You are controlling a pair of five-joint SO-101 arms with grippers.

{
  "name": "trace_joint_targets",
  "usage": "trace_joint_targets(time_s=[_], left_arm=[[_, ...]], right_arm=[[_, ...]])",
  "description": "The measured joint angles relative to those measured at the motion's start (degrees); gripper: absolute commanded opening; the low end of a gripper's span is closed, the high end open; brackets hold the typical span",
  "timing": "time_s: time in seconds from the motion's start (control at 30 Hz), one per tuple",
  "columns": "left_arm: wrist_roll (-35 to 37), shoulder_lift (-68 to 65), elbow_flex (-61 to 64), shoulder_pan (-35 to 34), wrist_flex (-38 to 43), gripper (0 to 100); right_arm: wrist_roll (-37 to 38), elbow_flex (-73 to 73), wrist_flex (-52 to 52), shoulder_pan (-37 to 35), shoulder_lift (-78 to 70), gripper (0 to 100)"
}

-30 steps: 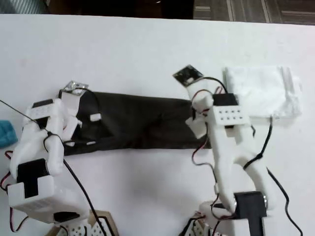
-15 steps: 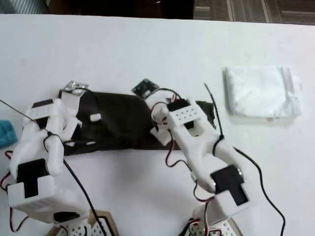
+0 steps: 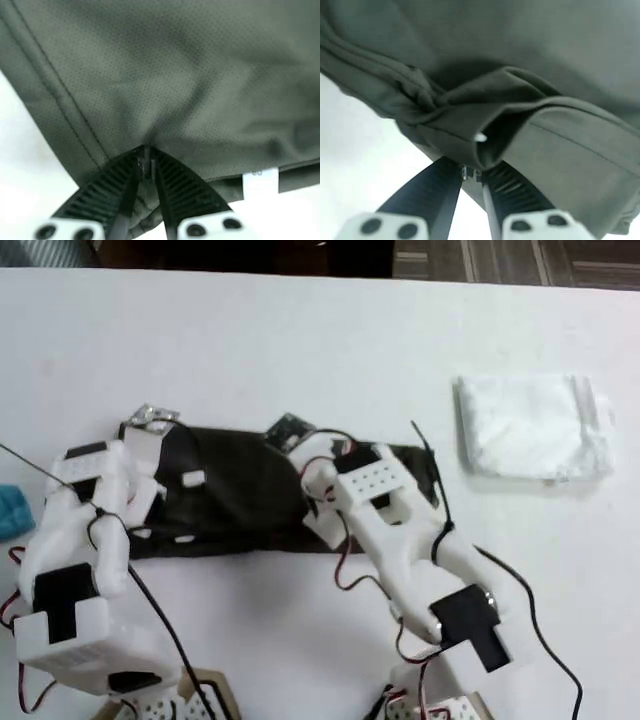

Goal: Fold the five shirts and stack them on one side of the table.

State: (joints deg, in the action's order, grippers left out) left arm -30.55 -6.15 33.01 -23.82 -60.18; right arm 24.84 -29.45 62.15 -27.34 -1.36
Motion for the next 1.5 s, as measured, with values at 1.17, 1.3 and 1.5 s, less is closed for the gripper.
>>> trace_joint_targets(time_s=[1.17,1.3,1.5], left_arm=[[0.0,0.0,0.0,0.0,0.0,3],[0.0,0.0,0.0,0.0,0.0,3],[0.0,0.0,0.0,0.0,0.0,3]], right_arm=[[0.0,5.4,-8.2,-0.9,1.3,2.1],[0.0,5.4,-4.1,-0.4,10.9,2.1],[0.0,3.8,5.9,8.4,20.3,2.1]])
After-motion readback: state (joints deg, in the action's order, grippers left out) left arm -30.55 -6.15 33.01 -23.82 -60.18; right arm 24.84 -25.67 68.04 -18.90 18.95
